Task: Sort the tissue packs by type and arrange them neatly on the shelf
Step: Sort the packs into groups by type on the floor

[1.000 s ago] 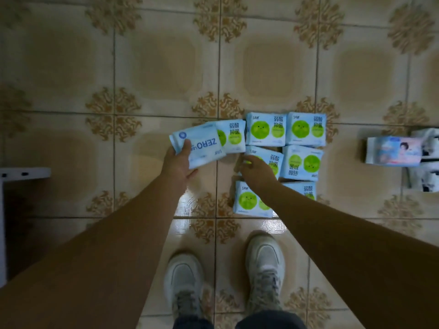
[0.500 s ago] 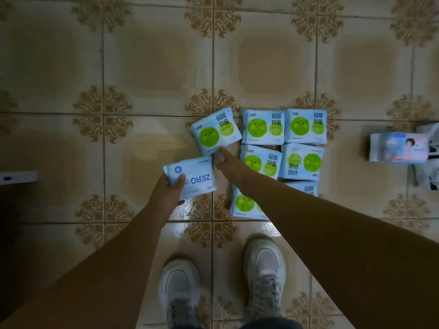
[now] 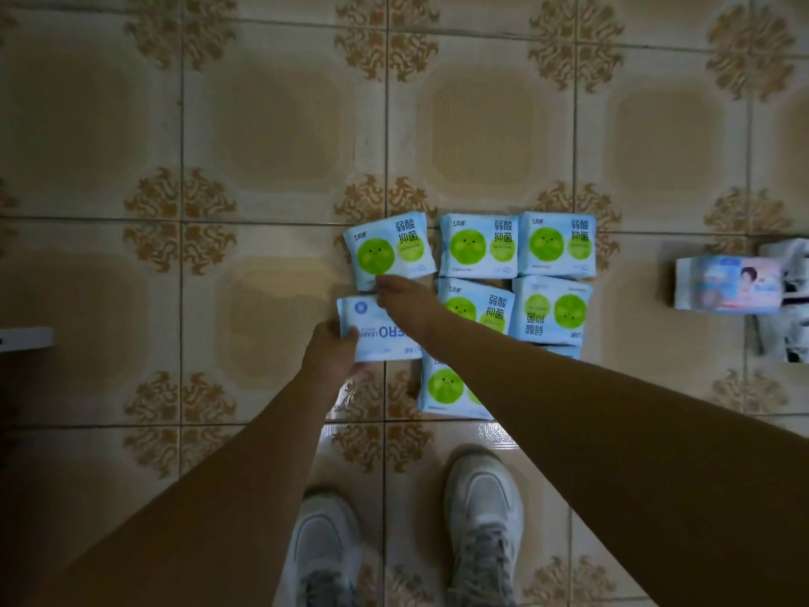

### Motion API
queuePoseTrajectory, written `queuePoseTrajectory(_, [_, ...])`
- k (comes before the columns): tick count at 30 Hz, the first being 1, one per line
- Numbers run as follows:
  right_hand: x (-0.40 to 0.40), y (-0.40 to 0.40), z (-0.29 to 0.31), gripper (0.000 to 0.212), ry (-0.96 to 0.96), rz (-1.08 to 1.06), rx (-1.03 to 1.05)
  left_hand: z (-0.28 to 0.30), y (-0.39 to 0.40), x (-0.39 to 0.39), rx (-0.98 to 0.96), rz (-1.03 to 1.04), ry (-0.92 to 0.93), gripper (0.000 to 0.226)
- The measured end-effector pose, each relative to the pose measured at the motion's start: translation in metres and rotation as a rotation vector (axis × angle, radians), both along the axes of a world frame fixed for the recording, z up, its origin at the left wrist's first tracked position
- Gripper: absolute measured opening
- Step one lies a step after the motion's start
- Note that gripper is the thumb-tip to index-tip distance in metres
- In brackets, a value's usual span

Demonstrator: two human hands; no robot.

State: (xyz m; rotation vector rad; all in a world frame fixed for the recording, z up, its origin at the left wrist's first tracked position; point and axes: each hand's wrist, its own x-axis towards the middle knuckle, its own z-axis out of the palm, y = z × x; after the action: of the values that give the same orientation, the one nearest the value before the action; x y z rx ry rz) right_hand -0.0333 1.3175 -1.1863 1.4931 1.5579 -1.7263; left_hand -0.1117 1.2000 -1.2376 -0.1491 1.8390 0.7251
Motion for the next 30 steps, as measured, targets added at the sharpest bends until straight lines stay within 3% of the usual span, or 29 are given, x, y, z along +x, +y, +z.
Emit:
queuePoseTrajectory(2, [0.007,0.004,0.000,0.039,-0.014,-0.142,0.190,-0.002,0.007,-0.003,-0.047,-0.077,0.070,0.035])
queuePoseTrajectory(5, [0.030,0.001,-0.005,0.030,-0.069,-0.284,0.334,0.000,0.004,0.000,-0.161,-0.489,0.276,0.045])
queuePoseTrajectory(8, [0.050,-0.009,0.002,0.024,-0.120,-0.346,0.292,-0.007,0.001,0.004,-0.144,-0.310,0.076,0.052])
queuePoseTrajectory(10, [0.062,-0.019,0.004,0.026,-0.128,-0.330,0.257,-0.007,0.005,0.004,-0.117,-0.157,-0.020,0.043])
queuePoseTrajectory(13, [0.071,-0.029,0.013,0.025,-0.118,-0.274,0.239,0.012,0.014,0.005,-0.099,-0.137,-0.012,0.044])
queuePoseTrajectory(17, [0.062,-0.019,0.066,0.033,-0.145,-0.101,0.296,0.088,0.019,-0.001,-0.251,-0.725,0.261,0.072])
queuePoseTrajectory(20, [0.036,0.007,0.145,0.041,-0.129,0.032,0.382,0.168,0.023,-0.016,-0.207,-0.966,0.385,0.074])
queuePoseTrajectory(23, [-0.004,0.040,0.257,0.047,-0.097,0.226,0.517,0.274,0.041,-0.042,-0.175,-0.967,0.452,0.074])
queuePoseTrajectory(30, [-0.121,0.087,0.630,0.055,0.089,0.343,0.856,0.644,0.054,-0.106,-0.056,-0.809,0.761,0.061])
